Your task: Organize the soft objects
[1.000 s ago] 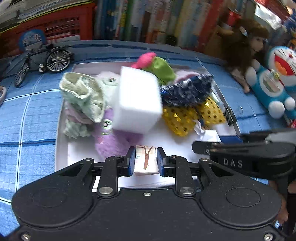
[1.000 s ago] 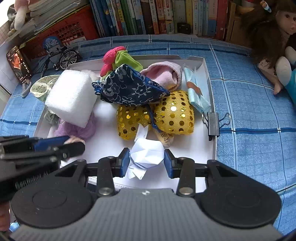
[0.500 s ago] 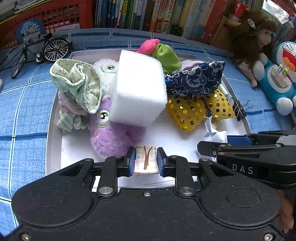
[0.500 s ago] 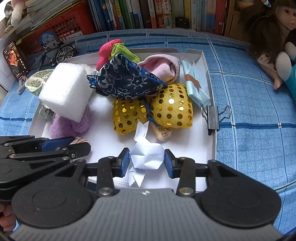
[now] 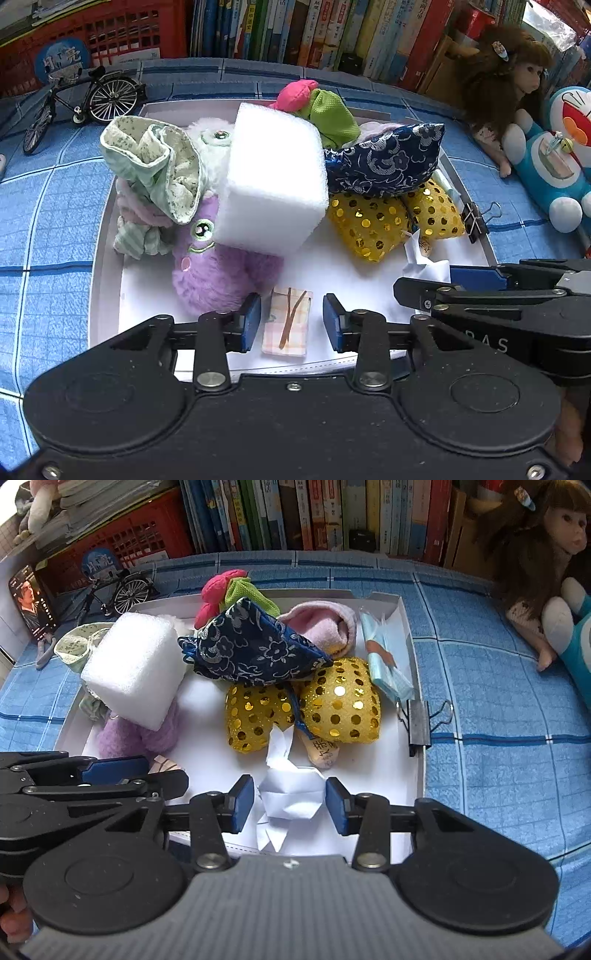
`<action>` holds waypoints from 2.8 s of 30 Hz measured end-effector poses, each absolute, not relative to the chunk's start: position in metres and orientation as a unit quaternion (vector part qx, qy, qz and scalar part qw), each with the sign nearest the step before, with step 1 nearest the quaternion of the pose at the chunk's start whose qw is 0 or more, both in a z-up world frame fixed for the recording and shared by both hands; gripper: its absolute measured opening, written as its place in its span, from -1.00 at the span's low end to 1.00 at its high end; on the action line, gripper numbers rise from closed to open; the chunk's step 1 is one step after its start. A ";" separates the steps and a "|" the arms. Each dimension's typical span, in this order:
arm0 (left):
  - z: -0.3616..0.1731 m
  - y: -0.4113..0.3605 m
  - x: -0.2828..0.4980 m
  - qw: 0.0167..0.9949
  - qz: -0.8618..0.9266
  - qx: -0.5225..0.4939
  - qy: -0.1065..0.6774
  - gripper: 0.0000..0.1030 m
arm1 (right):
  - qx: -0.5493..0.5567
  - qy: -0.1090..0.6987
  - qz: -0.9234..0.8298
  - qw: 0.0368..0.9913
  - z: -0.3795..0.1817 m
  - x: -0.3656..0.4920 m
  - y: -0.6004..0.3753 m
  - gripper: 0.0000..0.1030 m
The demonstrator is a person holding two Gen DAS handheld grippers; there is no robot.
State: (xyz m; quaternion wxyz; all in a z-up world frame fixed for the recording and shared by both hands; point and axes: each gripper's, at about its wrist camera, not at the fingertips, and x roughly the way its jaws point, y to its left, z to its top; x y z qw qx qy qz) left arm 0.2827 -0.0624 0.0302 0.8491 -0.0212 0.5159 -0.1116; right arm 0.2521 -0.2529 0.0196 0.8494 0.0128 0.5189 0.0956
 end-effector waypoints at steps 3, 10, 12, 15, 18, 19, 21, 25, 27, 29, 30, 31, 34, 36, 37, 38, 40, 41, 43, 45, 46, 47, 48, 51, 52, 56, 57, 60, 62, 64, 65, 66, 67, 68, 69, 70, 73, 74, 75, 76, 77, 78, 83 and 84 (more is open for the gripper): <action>0.036 -0.060 0.279 0.852 -0.110 -0.025 0.511 -0.22 | 0.015 0.512 0.095 0.854 0.025 0.249 -0.255 0.21; 0.054 -0.053 0.266 0.863 -0.100 -0.022 0.494 -0.04 | 0.013 0.491 0.092 0.866 0.042 0.236 -0.257 0.40; 0.061 -0.050 0.262 0.867 -0.099 -0.026 0.489 0.00 | 0.013 0.483 0.091 0.871 0.048 0.232 -0.258 0.48; 0.071 -0.044 0.255 0.871 -0.096 -0.035 0.480 0.12 | 0.010 0.471 0.087 0.878 0.057 0.224 -0.260 0.62; 0.081 -0.038 0.246 0.879 -0.093 -0.042 0.467 0.30 | 0.010 0.456 0.085 0.886 0.067 0.215 -0.263 0.72; 0.085 -0.036 0.242 0.882 -0.092 -0.044 0.460 0.35 | 0.009 0.450 0.083 0.889 0.070 0.213 -0.264 0.73; 0.092 -0.033 0.234 0.889 -0.094 -0.043 0.447 0.50 | 0.006 0.438 0.079 0.895 0.077 0.206 -0.265 0.76; 0.103 -0.029 0.218 0.901 -0.093 -0.034 0.422 0.52 | 0.011 0.412 0.076 0.908 0.087 0.192 -0.268 0.94; 0.107 -0.029 0.209 0.906 -0.094 -0.029 0.411 0.58 | 0.013 0.397 0.080 0.914 0.092 0.184 -0.269 0.98; 0.112 -0.028 0.199 0.912 -0.096 -0.020 0.397 0.60 | 0.015 0.386 0.081 0.919 0.095 0.177 -0.269 1.00; 0.114 -0.028 0.194 0.916 -0.098 -0.015 0.389 0.61 | 0.015 0.380 0.082 0.921 0.096 0.173 -0.270 1.00; 0.116 -0.028 0.189 0.919 -0.100 -0.009 0.381 0.61 | 0.013 0.374 0.084 0.924 0.097 0.169 -0.270 1.00; 0.121 -0.028 0.175 0.928 -0.101 0.000 0.359 0.67 | 0.004 0.355 0.085 0.931 0.099 0.156 -0.269 1.00; 0.123 -0.026 0.166 0.932 -0.105 0.001 0.347 0.67 | 0.002 0.341 0.086 0.936 0.100 0.148 -0.270 1.00; 0.124 -0.025 0.162 0.934 -0.106 0.001 0.342 0.68 | 0.002 0.335 0.088 0.938 0.100 0.144 -0.271 1.00; 0.125 -0.024 0.158 0.936 -0.107 0.002 0.336 0.69 | 0.004 0.327 0.090 0.941 0.100 0.140 -0.272 1.00; 0.126 -0.023 0.149 0.939 -0.110 0.006 0.325 0.70 | 0.008 0.315 0.096 0.944 0.100 0.133 -0.273 1.00; 0.126 -0.022 0.145 0.941 -0.111 0.008 0.320 0.72 | 0.011 0.307 0.100 0.946 0.100 0.129 -0.274 1.00; 0.126 -0.020 0.136 0.944 -0.112 0.009 0.309 0.74 | 0.016 0.288 0.108 0.951 0.099 0.119 -0.276 1.00; 0.125 -0.018 0.130 0.947 -0.114 0.009 0.301 0.75 | 0.019 0.274 0.112 0.955 0.098 0.111 -0.277 1.00; 0.124 -0.018 0.125 0.948 -0.116 0.009 0.298 0.76 | 0.019 0.270 0.113 0.956 0.097 0.107 -0.277 1.00; 0.122 -0.017 0.122 0.948 -0.118 0.009 0.295 0.76 | 0.017 0.266 0.115 0.957 0.097 0.105 -0.278 1.00; 0.121 -0.016 0.119 0.949 -0.119 0.008 0.293 0.77 | 0.015 0.263 0.115 0.958 0.096 0.101 -0.277 1.00; 0.117 -0.015 0.107 0.951 -0.121 0.004 0.283 0.83 | 0.005 0.248 0.114 0.962 0.095 0.091 -0.277 1.00; 0.116 -0.014 0.103 0.953 -0.121 0.003 0.279 0.83 | 0.001 0.240 0.113 0.964 0.095 0.086 -0.277 1.00; 0.112 -0.013 0.089 0.955 -0.126 0.008 0.269 0.85 | -0.014 0.212 0.108 0.971 0.093 0.070 -0.276 1.00; 0.111 -0.013 0.086 0.955 -0.128 0.009 0.267 0.85 | -0.016 0.206 0.107 0.973 0.092 0.067 -0.275 1.00; 0.109 -0.012 0.078 0.957 -0.130 0.012 0.261 0.86 | -0.018 0.193 0.106 0.975 0.091 0.058 -0.274 1.00; 0.107 -0.011 0.072 0.959 -0.128 0.012 0.253 0.87 | -0.016 0.187 0.105 0.977 0.090 0.053 -0.274 1.00; 0.104 -0.010 0.066 0.961 -0.125 0.011 0.247 0.88 | -0.016 0.183 0.104 0.977 0.089 0.048 -0.274 1.00; 0.103 -0.009 0.064 0.962 -0.124 0.010 0.244 0.89 | -0.015 0.181 0.103 0.978 0.088 0.046 -0.274 1.00; 0.102 -0.008 0.061 0.963 -0.122 0.009 0.242 0.89 | -0.014 0.179 0.101 0.978 0.086 0.043 -0.274 1.00; 0.100 -0.007 0.058 0.963 -0.120 0.008 0.239 0.90 | -0.013 0.178 0.100 0.979 0.085 0.041 -0.273 1.00; 0.099 -0.007 0.055 0.964 -0.119 0.009 0.238 0.90 | -0.010 0.177 0.099 0.979 0.084 0.039 -0.274 1.00; 0.098 -0.006 0.053 0.964 -0.119 0.010 0.237 0.90 | -0.007 0.175 0.098 0.980 0.082 0.036 -0.274 1.00; 0.096 -0.005 0.050 0.964 -0.118 0.011 0.236 0.90 | -0.006 0.174 0.097 0.980 0.081 0.035 -0.274 1.00; 0.092 -0.003 0.044 0.965 -0.113 0.013 0.235 0.90 | -0.007 0.166 0.091 0.982 0.077 0.028 -0.273 1.00; 0.090 -0.002 0.041 0.966 -0.111 0.012 0.234 0.90 | -0.009 0.163 0.089 0.983 0.076 0.026 -0.272 1.00; 0.089 -0.002 0.039 0.966 -0.108 0.010 0.233 0.90 | -0.011 0.158 0.086 0.984 0.074 0.023 -0.272 1.00; 0.087 -0.001 0.037 0.967 -0.105 0.008 0.231 0.90 | -0.012 0.156 0.084 0.984 0.073 0.021 -0.271 1.00; 0.086 0.000 0.034 0.968 -0.101 0.006 0.229 0.90 | -0.014 0.153 0.082 0.985 0.071 0.018 -0.270 1.00; 0.085 0.001 0.033 0.968 -0.099 0.005 0.229 0.90 | -0.015 0.151 0.081 0.985 0.070 0.016 -0.270 1.00; 0.075 0.004 0.022 0.971 -0.085 0.007 0.225 0.90 | -0.012 0.138 0.073 0.988 0.062 0.005 -0.269 1.00; 0.072 0.005 0.020 0.971 -0.083 0.008 0.225 0.90 | -0.009 0.137 0.072 0.988 0.060 0.002 -0.269 1.00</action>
